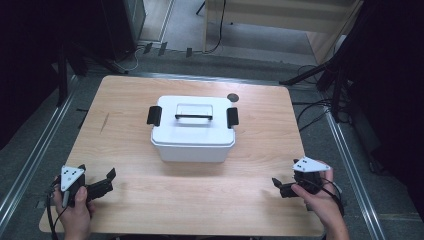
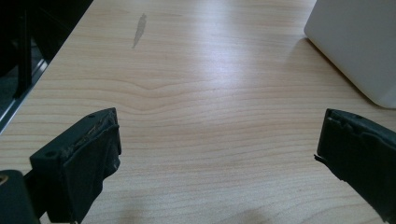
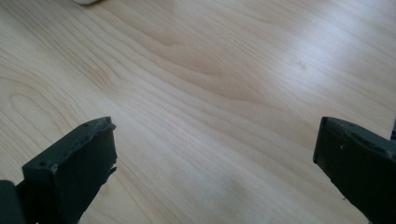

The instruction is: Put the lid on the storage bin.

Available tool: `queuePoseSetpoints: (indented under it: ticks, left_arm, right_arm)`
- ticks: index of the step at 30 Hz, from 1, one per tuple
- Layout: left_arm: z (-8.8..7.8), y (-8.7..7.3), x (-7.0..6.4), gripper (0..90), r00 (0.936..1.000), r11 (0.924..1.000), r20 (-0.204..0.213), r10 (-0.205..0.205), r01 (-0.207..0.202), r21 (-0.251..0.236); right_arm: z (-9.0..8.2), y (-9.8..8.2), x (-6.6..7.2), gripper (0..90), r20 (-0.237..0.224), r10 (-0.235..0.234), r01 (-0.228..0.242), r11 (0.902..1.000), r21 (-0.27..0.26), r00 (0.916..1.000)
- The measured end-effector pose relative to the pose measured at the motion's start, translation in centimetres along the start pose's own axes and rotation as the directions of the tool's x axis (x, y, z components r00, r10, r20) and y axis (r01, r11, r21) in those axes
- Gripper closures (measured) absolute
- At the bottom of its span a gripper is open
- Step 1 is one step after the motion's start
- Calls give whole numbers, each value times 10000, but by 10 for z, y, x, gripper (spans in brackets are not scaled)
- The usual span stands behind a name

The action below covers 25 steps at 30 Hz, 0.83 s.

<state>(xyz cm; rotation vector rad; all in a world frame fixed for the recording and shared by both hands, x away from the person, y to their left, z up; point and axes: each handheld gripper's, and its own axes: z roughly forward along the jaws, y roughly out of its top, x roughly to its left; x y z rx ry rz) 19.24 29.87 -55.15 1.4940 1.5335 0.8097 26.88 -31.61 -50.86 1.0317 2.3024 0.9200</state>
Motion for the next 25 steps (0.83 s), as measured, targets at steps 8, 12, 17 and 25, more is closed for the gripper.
queuePoseSetpoints:
  ticks: [8,12,17,25]
  left_arm:
    - [0,0,0,1,10000,10000,-6,1,-1,-31]
    - [-1,0,-1,1,10000,10000,-11,36,-36,-30]
    - [-1,-1,0,1,10000,10000,11,2,-2,-75]
    - [-1,0,-1,1,10000,10000,7,14,-14,-24]
  right_arm:
    - [-8,-35,-3,0,376,1027,-1004,9932,-586,9940]
    - [-12,-44,-6,0,411,1457,-1417,9862,-861,9885]
    - [-14,-49,-7,0,517,1644,-1578,9809,-1137,9850]
    - [-16,-63,-10,0,487,2299,-2206,9639,-1489,9720]
